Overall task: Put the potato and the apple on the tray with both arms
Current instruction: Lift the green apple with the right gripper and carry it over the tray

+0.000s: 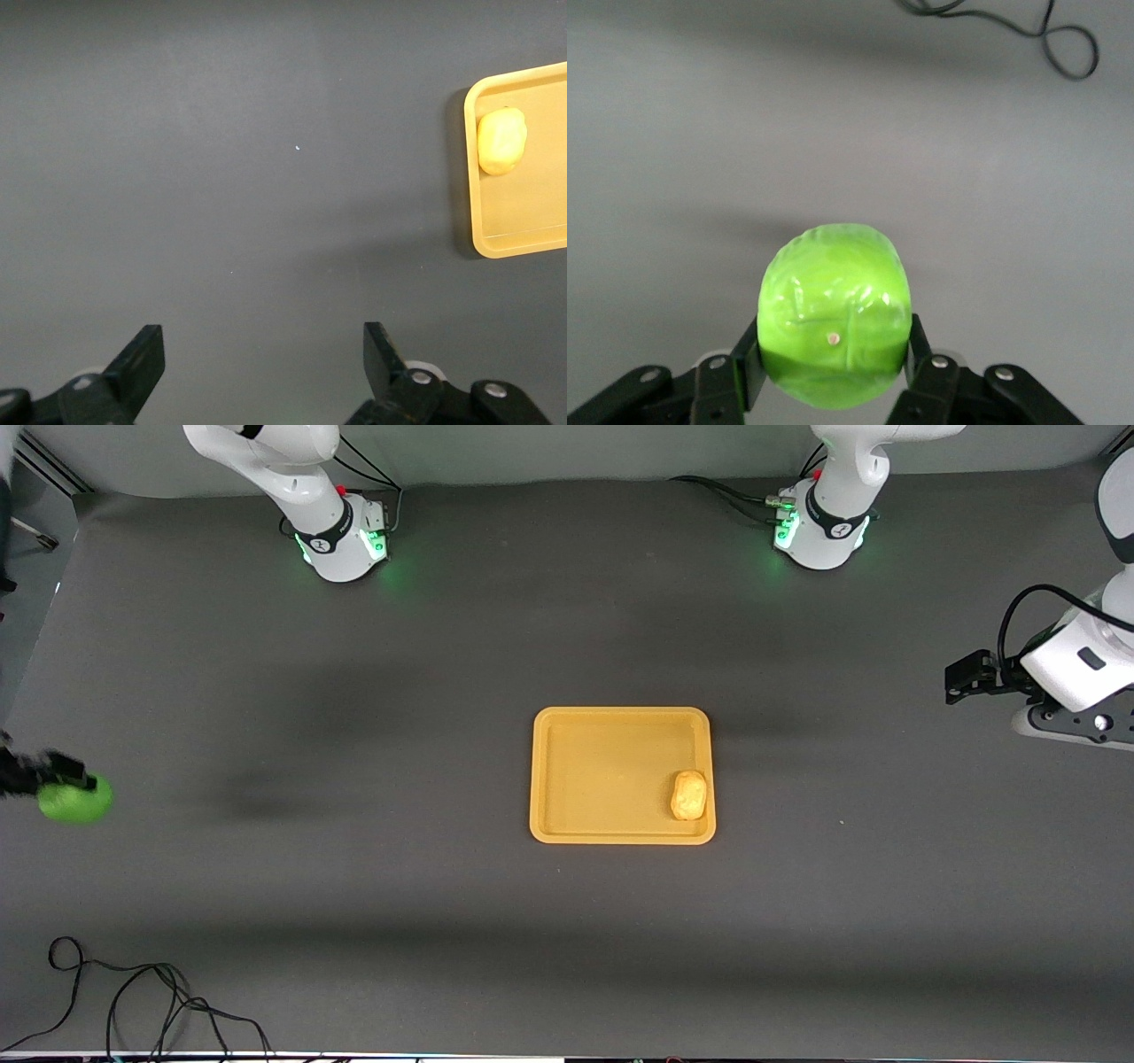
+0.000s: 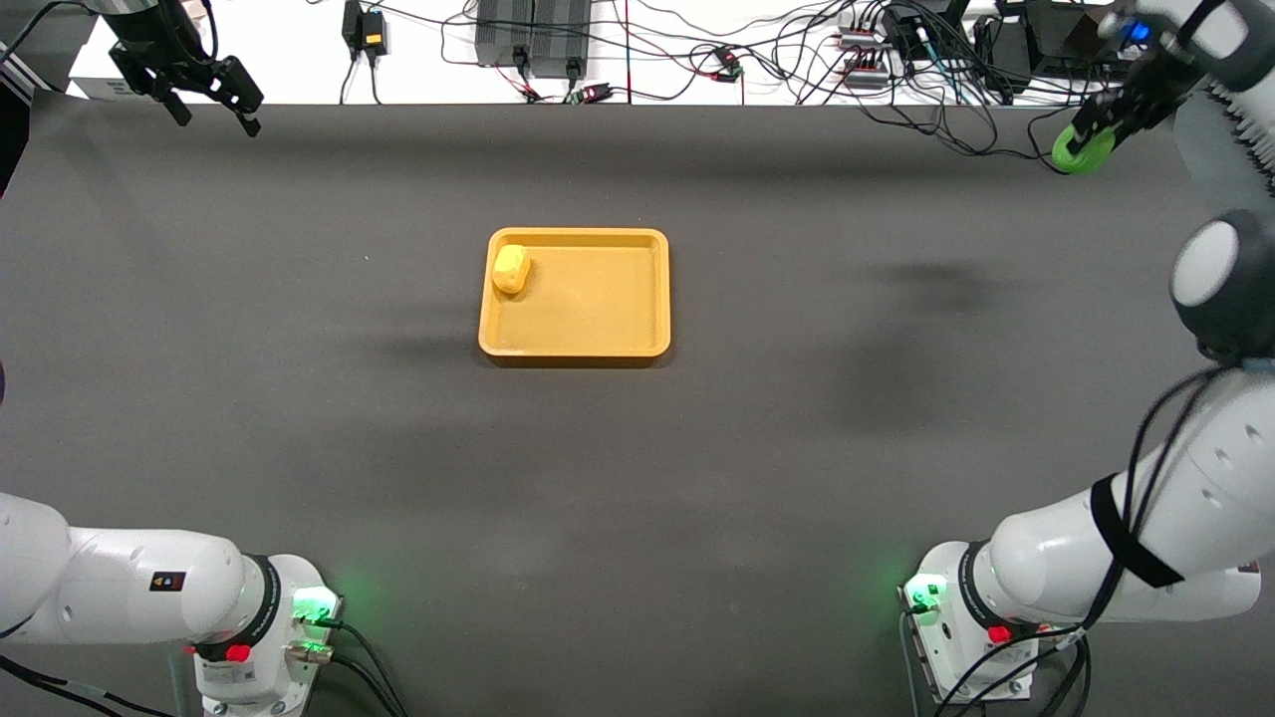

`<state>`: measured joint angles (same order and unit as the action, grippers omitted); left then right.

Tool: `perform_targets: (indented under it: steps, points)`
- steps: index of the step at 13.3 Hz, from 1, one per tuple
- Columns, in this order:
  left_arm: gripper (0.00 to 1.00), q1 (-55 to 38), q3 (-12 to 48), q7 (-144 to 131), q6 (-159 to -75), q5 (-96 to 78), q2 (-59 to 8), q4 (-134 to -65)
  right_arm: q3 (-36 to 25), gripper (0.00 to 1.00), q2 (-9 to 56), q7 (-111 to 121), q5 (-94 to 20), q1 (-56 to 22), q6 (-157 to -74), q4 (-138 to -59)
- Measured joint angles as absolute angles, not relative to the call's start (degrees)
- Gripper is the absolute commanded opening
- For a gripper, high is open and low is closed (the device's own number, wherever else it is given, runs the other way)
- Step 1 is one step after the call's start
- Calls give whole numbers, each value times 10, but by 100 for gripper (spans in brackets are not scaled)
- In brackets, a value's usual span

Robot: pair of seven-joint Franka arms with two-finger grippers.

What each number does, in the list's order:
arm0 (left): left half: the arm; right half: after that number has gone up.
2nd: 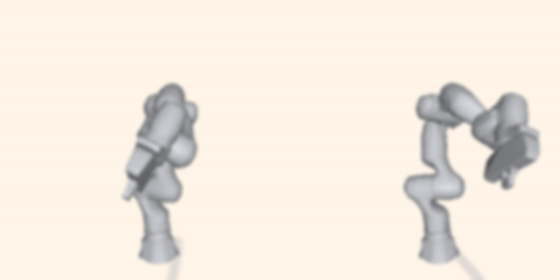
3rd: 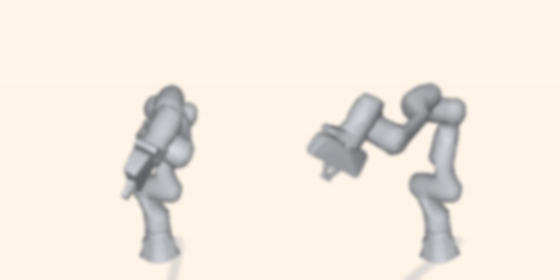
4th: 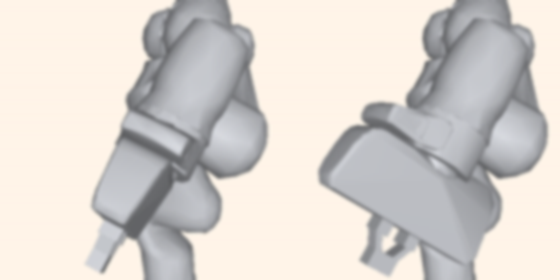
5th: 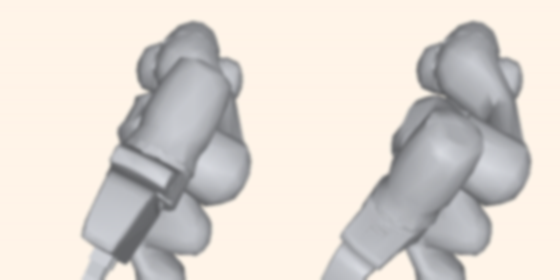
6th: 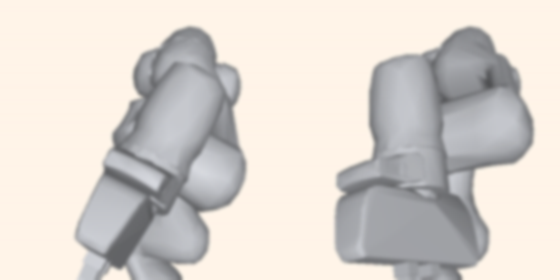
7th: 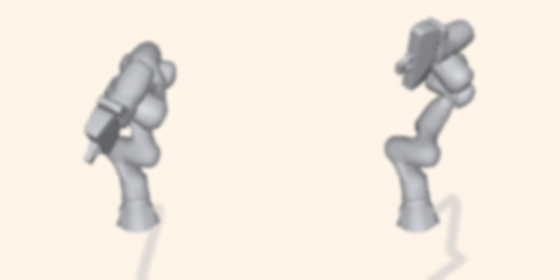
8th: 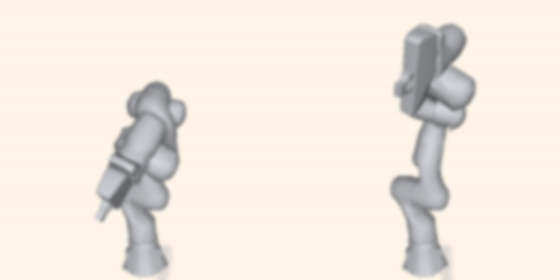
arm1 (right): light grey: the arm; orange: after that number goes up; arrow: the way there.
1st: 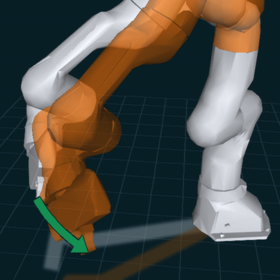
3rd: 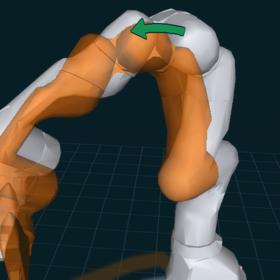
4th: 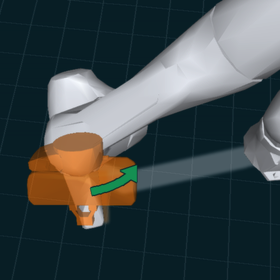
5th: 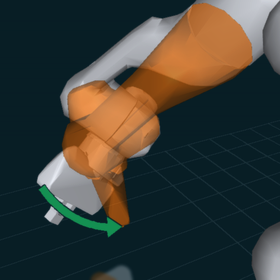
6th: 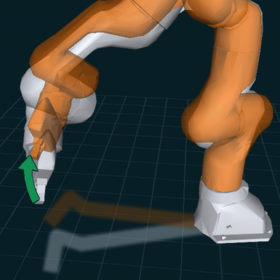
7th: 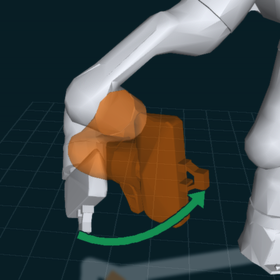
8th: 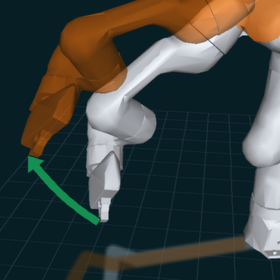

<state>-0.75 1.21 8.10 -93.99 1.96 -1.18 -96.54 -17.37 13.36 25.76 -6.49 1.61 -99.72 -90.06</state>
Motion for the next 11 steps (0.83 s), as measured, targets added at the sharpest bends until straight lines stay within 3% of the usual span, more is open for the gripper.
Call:
perform_targets:
  steps: [2, 5, 8, 11]
  points:
    - [100, 0, 11, 82, -940, 20, 5, -978, -172, 29, 80, 160, -60, -50, -950, -914]
    - [100, 3, 11, 84, -940, 20, 18, -987, -167, 29, 67, -35, -60, -178, -942, -925]
    - [100, 3, 12, 84, -950, 20, 26, -999, -162, 29, 85, -247, -60, -334, -958, -911]
    - [100, 3, 12, 84, -962, 20, 29, -1004, -160, 29, 165, -431, -83, -460, -968, -829]
